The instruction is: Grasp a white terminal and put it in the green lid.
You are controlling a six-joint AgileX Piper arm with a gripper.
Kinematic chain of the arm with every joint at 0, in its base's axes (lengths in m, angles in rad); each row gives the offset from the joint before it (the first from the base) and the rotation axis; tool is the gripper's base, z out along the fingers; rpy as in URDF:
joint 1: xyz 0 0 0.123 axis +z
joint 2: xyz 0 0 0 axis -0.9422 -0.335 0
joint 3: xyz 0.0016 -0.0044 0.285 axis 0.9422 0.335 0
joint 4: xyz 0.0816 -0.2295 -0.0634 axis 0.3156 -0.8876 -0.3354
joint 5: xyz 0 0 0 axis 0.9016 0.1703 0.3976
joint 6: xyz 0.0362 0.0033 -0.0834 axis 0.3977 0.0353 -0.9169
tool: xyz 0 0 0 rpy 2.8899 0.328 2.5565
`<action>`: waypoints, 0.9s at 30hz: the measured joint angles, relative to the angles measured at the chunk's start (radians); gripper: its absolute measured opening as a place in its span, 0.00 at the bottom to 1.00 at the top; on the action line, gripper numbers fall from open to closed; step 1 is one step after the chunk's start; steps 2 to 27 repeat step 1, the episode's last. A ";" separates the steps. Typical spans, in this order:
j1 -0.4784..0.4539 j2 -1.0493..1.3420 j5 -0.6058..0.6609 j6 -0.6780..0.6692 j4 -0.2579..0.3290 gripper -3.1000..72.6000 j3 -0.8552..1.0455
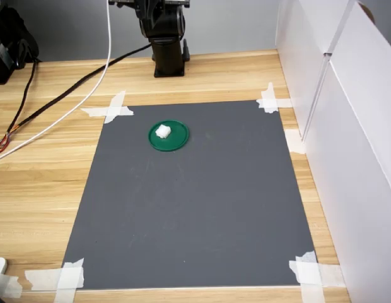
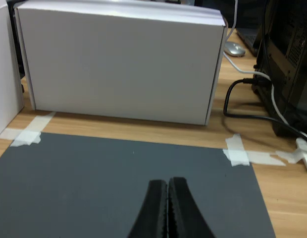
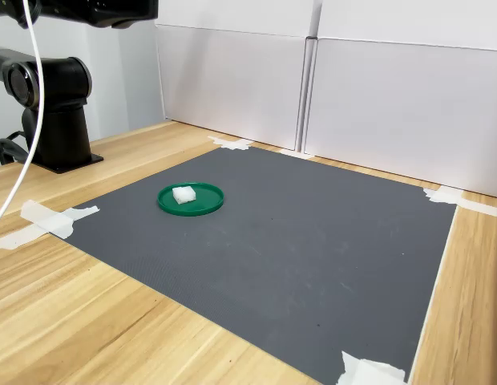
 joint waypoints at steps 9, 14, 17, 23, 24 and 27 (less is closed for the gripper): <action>0.000 0.008 0.000 0.000 0.000 0.01 0.007; 0.000 0.008 0.000 0.000 0.000 0.01 0.007; 0.000 0.008 0.000 0.000 0.000 0.01 0.007; 0.000 0.008 0.000 0.000 0.000 0.01 0.007; 0.000 0.008 0.000 0.000 0.000 0.01 0.007; 0.000 0.008 0.000 0.000 0.000 0.01 0.007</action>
